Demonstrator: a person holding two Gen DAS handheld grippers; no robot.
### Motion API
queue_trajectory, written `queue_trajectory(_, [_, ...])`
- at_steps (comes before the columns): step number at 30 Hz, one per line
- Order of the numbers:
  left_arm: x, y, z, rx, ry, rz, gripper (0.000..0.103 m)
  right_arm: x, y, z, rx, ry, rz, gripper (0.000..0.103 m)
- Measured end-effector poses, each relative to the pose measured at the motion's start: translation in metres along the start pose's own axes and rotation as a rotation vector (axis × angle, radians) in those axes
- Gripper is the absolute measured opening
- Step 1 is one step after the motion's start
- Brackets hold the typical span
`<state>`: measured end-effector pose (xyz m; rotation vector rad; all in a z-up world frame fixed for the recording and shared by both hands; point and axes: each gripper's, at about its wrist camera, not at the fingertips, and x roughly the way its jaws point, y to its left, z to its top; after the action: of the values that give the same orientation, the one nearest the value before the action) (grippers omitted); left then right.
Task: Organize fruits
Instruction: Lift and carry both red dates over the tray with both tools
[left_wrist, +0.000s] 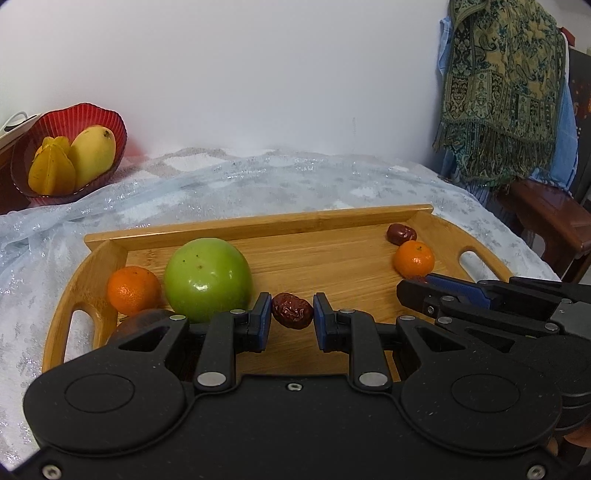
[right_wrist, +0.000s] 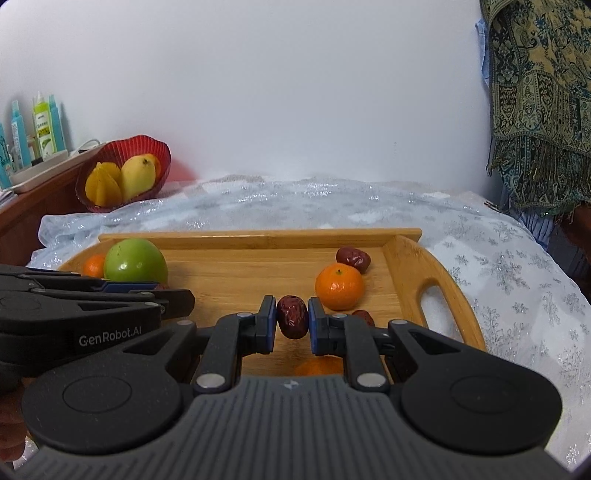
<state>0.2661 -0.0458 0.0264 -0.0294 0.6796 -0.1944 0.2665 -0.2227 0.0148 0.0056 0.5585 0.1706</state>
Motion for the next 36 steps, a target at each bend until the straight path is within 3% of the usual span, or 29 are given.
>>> queue_trajectory(36, [0.012,-0.014,-0.001,0.046,0.055,0.006,0.023,0.003,0.001,0.002,-0.069,0.045,0.012,0.024])
